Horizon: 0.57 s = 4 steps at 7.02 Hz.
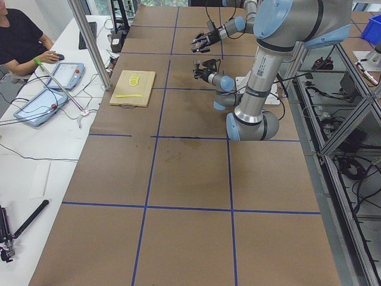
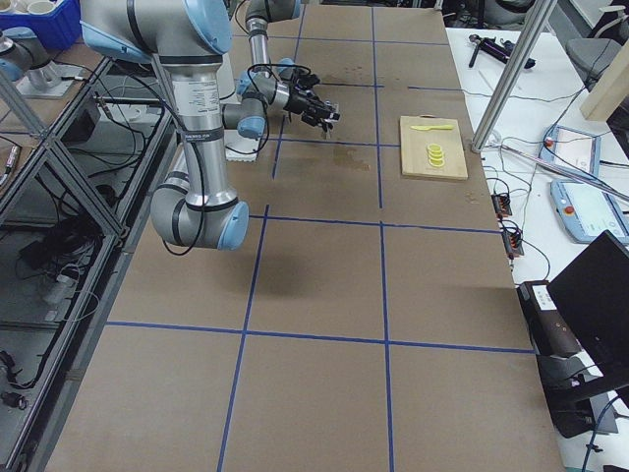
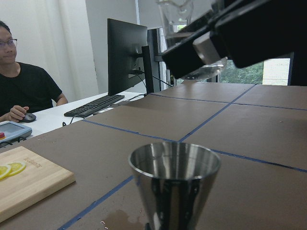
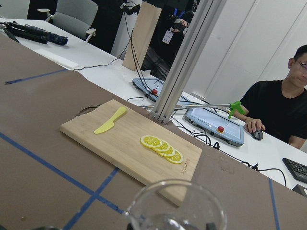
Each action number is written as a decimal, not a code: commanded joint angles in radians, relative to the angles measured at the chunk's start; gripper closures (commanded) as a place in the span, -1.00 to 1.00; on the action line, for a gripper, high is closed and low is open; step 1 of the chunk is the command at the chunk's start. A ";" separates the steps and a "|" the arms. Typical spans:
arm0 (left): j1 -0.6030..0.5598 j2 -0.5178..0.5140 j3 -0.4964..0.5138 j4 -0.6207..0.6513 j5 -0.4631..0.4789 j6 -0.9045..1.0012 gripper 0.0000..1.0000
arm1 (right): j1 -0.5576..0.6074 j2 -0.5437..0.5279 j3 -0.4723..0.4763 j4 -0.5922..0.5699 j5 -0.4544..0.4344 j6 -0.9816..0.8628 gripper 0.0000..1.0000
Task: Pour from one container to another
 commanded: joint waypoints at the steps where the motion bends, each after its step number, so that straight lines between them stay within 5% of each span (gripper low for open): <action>1: 0.000 0.000 0.001 0.001 0.000 0.001 1.00 | -0.013 0.038 0.000 -0.103 -0.001 -0.011 0.91; 4: 0.000 0.001 0.002 0.003 0.001 0.001 1.00 | -0.016 0.079 0.002 -0.216 -0.001 -0.092 0.87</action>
